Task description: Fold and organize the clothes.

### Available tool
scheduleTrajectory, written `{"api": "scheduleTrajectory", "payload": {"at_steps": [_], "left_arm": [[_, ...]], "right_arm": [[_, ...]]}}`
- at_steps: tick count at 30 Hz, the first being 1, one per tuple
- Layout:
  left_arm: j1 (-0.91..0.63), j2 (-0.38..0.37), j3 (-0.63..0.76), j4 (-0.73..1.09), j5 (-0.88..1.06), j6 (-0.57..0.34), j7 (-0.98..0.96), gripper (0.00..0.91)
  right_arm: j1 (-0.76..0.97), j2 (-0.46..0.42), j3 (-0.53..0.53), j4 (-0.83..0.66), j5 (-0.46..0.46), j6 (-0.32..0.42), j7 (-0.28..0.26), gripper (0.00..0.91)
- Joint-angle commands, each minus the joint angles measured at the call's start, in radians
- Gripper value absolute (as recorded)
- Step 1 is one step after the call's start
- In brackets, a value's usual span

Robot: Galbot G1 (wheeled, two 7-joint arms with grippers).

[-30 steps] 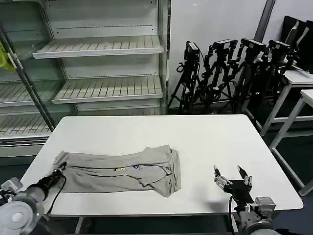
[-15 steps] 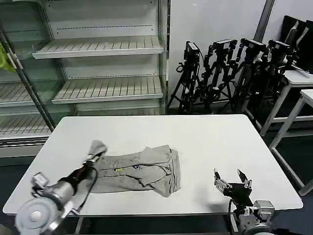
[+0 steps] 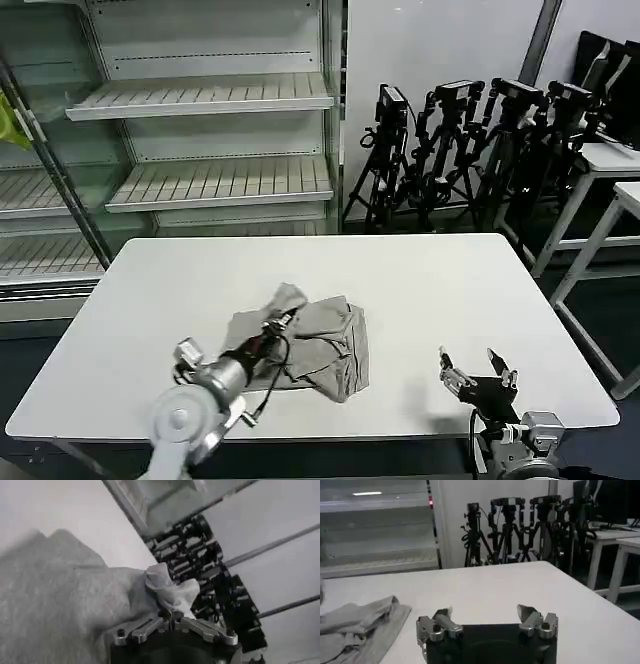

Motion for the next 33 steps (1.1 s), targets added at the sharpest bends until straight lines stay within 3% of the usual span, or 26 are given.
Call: {"api": "scheduleTrajectory", "payload": {"at_steps": [1,12,17,21,26,33], "left_arm": [[-0.034,-0.074,0.109,0.054,0.115,0.001,0.014,0.907],[0.029,0.028,-0.016,-0.156,0.026,-0.01,0.038,0.907],[0.126,0.139,-0.178,-0.216,0.035,0.002,0.045,0.907],[0.195,0.245,-0.267,-0.193,0.155,0.004,0.072,0.907],[0.281,0.357,-0.303,-0.15,0.235,0.006,0.134,0.907],[0.294,0.369,-0.255,-0.093,0.168,0.01,0.255,0.907]], "right_arm": [[0.006,0.001,-0.008,-0.007,0.001,0.0,0.001,0.907],[0.029,0.002,-0.035,-0.017,-0.002,-0.004,0.002,0.907],[0.039,0.009,-0.053,-0.021,-0.004,-0.005,0.002,0.907],[0.051,0.01,-0.072,-0.025,-0.009,-0.007,0.002,0.907],[0.06,0.007,-0.085,-0.025,-0.008,-0.01,0.002,0.907],[0.059,0.009,-0.092,-0.022,-0.008,-0.01,0.002,0.907]]}}
